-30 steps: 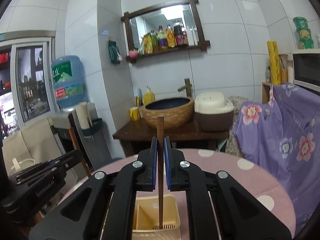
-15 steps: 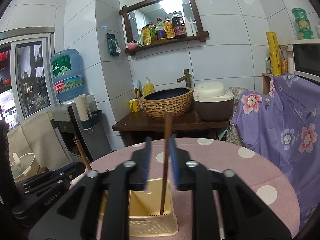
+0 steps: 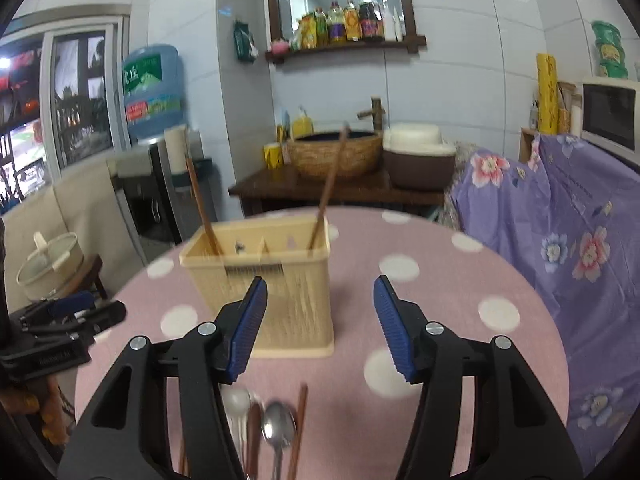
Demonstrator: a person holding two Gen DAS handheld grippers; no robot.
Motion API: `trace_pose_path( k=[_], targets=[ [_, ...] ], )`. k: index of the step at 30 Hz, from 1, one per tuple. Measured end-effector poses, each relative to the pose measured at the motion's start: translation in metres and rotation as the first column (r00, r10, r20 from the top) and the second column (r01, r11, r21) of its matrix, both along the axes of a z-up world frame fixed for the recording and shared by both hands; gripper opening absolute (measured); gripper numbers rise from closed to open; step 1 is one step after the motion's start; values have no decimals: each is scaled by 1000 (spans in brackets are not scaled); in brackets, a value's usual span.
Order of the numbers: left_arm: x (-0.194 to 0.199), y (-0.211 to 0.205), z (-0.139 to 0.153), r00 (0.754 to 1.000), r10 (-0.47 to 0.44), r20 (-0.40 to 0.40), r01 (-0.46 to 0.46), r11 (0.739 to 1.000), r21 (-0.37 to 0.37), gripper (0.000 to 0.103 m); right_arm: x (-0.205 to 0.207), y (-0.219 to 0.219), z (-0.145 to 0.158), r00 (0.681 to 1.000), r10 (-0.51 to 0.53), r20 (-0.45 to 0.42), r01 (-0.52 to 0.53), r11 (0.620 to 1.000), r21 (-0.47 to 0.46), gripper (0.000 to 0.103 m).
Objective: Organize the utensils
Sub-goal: 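Move both tools back down toward the remaining chopsticks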
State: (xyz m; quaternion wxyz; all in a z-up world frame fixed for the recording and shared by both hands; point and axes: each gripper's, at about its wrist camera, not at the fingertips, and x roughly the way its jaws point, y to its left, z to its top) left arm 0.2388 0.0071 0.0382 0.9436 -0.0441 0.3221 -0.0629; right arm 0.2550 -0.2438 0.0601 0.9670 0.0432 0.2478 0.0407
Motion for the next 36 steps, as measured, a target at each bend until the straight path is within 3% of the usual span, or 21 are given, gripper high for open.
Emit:
trace_pose_path(
  k=[7,13,25,36],
  targets=[
    [-21,17,-54,985,10,-175,-19,999,-48,50,-35,-11,-63,984,-32,-174,38,999,33,56],
    [-34,-6,-72,975,-58,-214,54,998,-26,41,-45,3,-96,964,-2,-268,11,999,35,56],
    [-34,-28,-90,962,-89,-258,90,996,-7,39,-35,29,-121,925,19,-379,-38,998,-44,46],
    [-33,-42,-95,961,-93,-260,105,994,33,38,-30,29,-124,917,23,-399,-48,997,-54,44]
  ],
)
